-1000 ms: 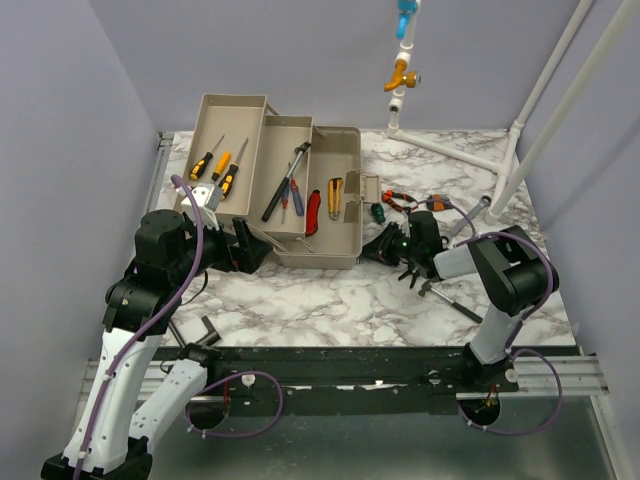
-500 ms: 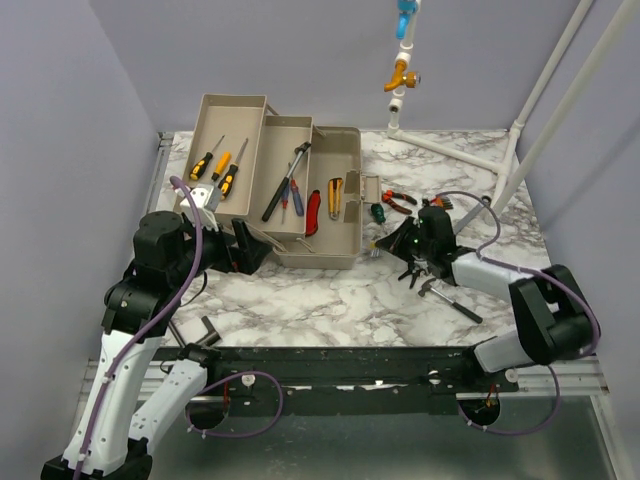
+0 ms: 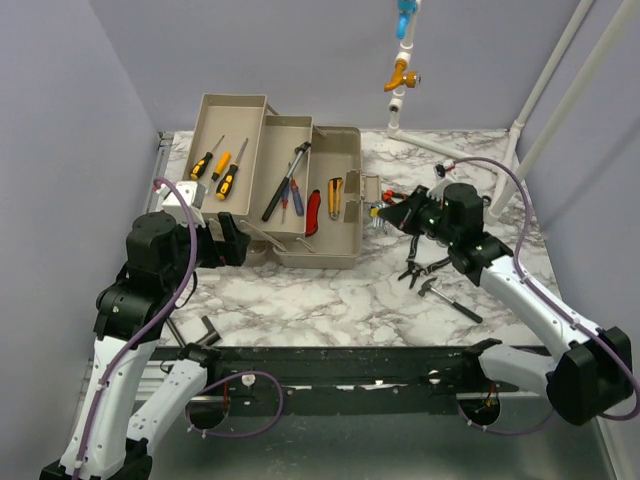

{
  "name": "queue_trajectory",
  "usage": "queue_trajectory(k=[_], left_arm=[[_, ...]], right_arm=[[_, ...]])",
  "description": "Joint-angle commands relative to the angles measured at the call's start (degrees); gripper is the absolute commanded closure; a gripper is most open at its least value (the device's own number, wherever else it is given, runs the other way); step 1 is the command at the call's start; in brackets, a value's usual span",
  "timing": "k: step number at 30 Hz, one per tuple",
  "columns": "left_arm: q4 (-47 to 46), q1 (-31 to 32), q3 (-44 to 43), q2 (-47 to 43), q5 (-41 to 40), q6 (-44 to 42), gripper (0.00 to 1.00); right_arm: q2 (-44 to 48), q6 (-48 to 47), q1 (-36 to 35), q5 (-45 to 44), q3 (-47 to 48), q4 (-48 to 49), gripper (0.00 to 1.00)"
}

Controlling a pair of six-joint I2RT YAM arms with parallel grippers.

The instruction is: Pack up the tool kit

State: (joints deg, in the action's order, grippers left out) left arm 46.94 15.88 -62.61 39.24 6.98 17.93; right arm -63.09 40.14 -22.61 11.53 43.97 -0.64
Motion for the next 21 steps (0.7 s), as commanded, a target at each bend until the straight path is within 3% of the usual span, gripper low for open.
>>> queue_trajectory(k=[1, 8, 21], left_arm=[[2.1, 0.0, -2.5, -2.3, -16.2, -2.4, 0.02], [-0.1, 0.0, 0.6, -6.7, -18.9, -2.4, 0.02], [-9.5, 0.0, 13.4, -16.0, -15.1, -1.7, 0.02]], right_arm=[[-6.1, 0.3, -4.4, 3.8, 7.1, -1.0, 0.99], [-21.5, 1.2, -14.4, -7.7, 23.6, -5.6, 0.99], [-46.8, 5.3, -19.1, -22.4, 51.6, -16.2, 0.99]])
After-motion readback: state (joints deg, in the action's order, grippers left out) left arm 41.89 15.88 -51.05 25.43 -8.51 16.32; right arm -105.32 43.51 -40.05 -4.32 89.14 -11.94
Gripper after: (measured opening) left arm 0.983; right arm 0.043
